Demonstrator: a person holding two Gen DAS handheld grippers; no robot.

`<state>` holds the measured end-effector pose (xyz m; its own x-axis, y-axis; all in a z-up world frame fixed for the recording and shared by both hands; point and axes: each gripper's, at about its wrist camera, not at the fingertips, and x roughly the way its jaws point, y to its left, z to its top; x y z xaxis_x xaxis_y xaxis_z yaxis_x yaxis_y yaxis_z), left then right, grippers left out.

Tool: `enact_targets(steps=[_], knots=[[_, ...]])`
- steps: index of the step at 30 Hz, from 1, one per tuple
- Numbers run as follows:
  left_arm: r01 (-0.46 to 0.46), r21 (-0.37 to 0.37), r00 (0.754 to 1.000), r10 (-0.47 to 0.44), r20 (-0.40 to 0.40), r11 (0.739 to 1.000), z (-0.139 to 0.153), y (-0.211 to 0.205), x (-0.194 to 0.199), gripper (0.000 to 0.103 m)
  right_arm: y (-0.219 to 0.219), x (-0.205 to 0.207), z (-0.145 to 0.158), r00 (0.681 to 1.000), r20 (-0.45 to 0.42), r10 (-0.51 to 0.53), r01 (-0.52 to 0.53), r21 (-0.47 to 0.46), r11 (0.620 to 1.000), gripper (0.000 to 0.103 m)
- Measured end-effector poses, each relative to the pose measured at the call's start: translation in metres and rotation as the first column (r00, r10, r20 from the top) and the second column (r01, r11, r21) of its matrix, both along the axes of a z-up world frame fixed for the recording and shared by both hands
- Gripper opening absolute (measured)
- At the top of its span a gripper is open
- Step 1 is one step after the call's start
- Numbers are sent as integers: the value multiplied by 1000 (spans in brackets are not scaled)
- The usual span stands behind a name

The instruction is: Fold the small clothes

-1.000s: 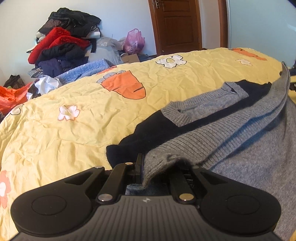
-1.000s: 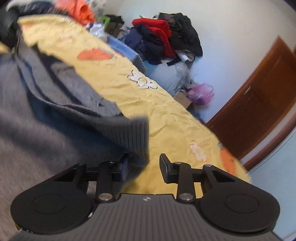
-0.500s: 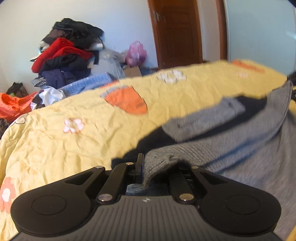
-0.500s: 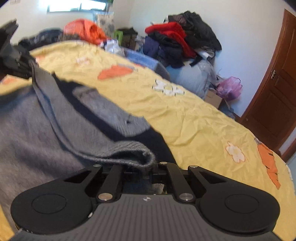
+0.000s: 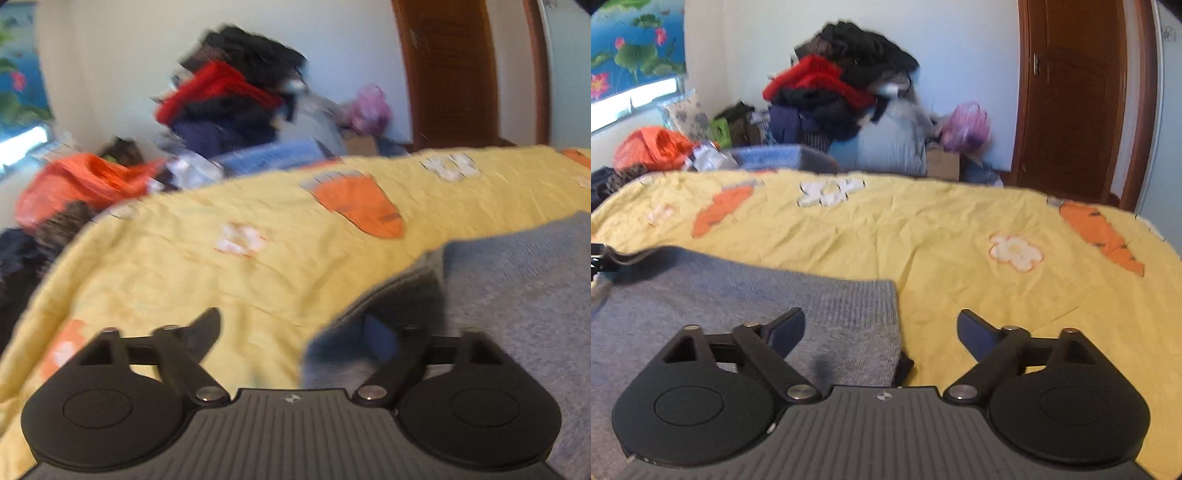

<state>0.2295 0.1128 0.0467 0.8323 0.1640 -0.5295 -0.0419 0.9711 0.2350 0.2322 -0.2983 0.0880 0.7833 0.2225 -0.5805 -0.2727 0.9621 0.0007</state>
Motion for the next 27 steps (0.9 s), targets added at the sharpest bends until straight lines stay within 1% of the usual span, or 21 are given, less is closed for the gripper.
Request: enact_targets(steps=[1, 2, 4, 5, 7, 8, 10, 11, 12, 14, 15, 16, 17, 18, 19, 20, 21, 23, 24, 25, 27], knots=[[-11, -18, 1000, 12, 23, 1000, 5, 5, -11, 87, -4, -8, 5, 1000, -4, 1, -1, 26, 1000, 82], [-23, -68, 999, 25, 28, 997, 10, 12, -24, 87, -9, -14, 11, 1000, -11, -5, 6, 70, 998, 82], [-58, -238, 998, 60, -1, 970, 12, 30, -53, 87, -26, -37, 15, 999, -43, -11, 20, 203, 979, 83], [-79, -328, 997, 76, -20, 941, 7, 38, -69, 87, -35, -48, 14, 997, -72, -14, 33, 264, 964, 84], [-140, -477, 990, 112, -85, 868, -9, 51, -102, 87, -50, -74, 4, 990, -138, -34, 81, 346, 935, 84], [-164, -529, 986, 122, -114, 832, -18, 55, -118, 87, -56, -87, -3, 983, -178, -47, 112, 373, 921, 84], [-214, -639, 976, 141, -165, 738, -37, 62, -147, 87, -69, -107, -20, 961, -270, -65, 179, 421, 889, 84], [-217, -680, 976, 136, -172, 701, -43, 63, -158, 87, -72, -115, -30, 949, -308, -69, 207, 441, 873, 84], [-208, -689, 978, 146, -147, 695, -43, 60, -168, 87, -73, -122, -36, 943, -326, -72, 221, 447, 867, 83], [-180, -657, 984, 135, -119, 732, -36, 49, -174, 87, -67, -137, -35, 953, -292, -86, 209, 424, 881, 82], [-145, -627, 989, 109, -96, 765, -28, 42, -171, 87, -63, -139, -32, 953, -288, -92, 210, 410, 888, 82], [-96, -575, 995, 80, -52, 813, -17, 33, -167, 87, -57, -141, -29, 956, -277, -93, 204, 407, 891, 82], [-52, -480, 998, 61, 4, 876, -5, 22, -161, 87, -52, -142, -25, 963, -257, -85, 188, 410, 892, 82], [-11, -341, 997, 36, 65, 940, 6, 7, -154, 87, -46, -141, -20, 968, -239, -70, 168, 417, 894, 82], [13, -179, 993, 9, 119, 984, 15, -8, -146, 87, -39, -140, -16, 973, -225, -54, 146, 419, 896, 82], [43, -16, 987, -40, 156, 999, 18, -24, -136, 87, -34, -138, -12, 977, -210, -42, 128, 416, 900, 82], [83, 146, 981, -107, 164, 986, 16, -39, -124, 87, -28, -136, -8, 980, -198, -34, 115, 411, 905, 82], [139, 399, 972, -202, 120, 907, -1, -62, -95, 87, -18, -133, -6, 981, -191, -20, 97, 406, 908, 82], [146, 481, 970, -221, 102, 865, -12, -69, -80, 87, -15, -133, -6, 982, -189, -13, 91, 408, 908, 82], [165, 524, 968, -240, 77, 836, -20, -75, -67, 87, -12, -134, -6, 982, -188, -7, 85, 411, 907, 82], [211, 563, 960, -279, 36, 799, -34, -82, -45, 87, -8, -137, -7, 981, -192, -3, 84, 419, 904, 82]])
